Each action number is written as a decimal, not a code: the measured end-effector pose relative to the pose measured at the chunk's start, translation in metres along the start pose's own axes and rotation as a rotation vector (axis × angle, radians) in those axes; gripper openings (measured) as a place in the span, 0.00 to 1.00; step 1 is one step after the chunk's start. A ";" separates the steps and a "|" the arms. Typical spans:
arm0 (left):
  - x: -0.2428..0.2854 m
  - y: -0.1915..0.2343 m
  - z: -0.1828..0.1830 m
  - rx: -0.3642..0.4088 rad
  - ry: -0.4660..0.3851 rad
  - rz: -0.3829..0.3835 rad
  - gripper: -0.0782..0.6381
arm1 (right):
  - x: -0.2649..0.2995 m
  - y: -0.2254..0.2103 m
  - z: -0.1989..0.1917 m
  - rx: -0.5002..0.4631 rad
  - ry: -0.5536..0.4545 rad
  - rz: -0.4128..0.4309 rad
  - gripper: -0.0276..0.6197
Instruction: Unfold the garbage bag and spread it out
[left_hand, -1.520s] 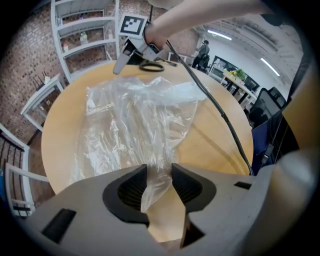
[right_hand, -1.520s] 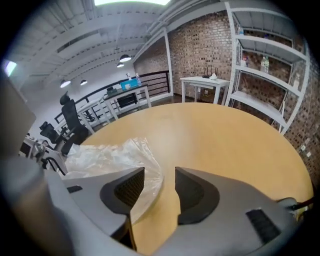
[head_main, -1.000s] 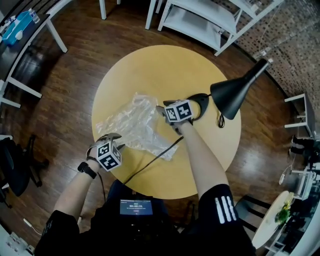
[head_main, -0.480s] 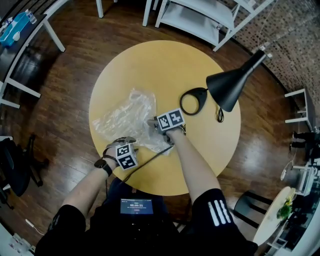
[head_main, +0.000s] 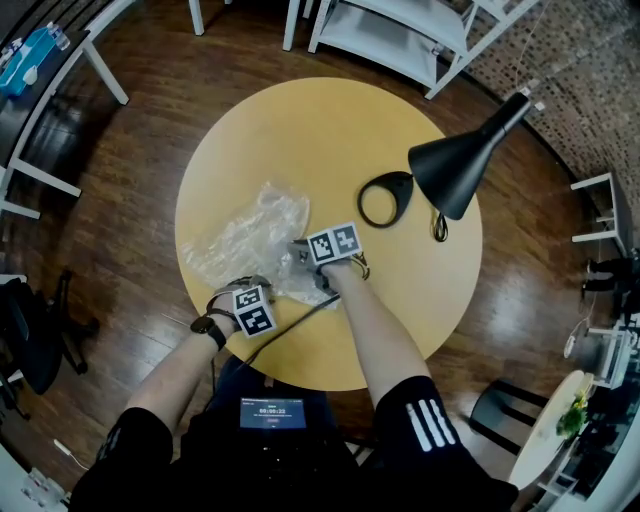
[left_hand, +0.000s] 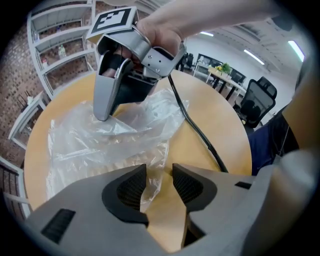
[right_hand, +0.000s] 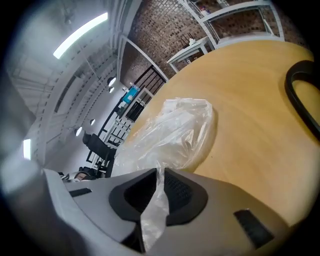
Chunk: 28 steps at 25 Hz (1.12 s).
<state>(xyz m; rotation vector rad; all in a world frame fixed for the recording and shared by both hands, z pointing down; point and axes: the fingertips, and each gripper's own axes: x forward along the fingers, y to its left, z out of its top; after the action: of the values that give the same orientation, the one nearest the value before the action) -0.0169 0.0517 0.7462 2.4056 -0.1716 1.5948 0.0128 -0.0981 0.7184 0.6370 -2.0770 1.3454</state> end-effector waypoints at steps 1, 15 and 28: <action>0.000 0.000 0.001 -0.002 -0.002 -0.003 0.35 | 0.000 -0.001 0.000 -0.016 -0.002 -0.014 0.11; -0.013 -0.019 -0.030 0.038 0.066 -0.058 0.35 | -0.051 -0.039 0.036 -0.181 -0.024 -0.223 0.05; -0.024 -0.022 -0.053 0.023 0.066 -0.037 0.35 | -0.072 -0.100 0.029 -0.320 0.108 -0.430 0.05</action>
<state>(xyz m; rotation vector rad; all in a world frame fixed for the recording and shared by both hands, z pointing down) -0.0682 0.0865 0.7401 2.3556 -0.0968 1.6655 0.1248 -0.1571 0.7239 0.7927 -1.8740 0.7711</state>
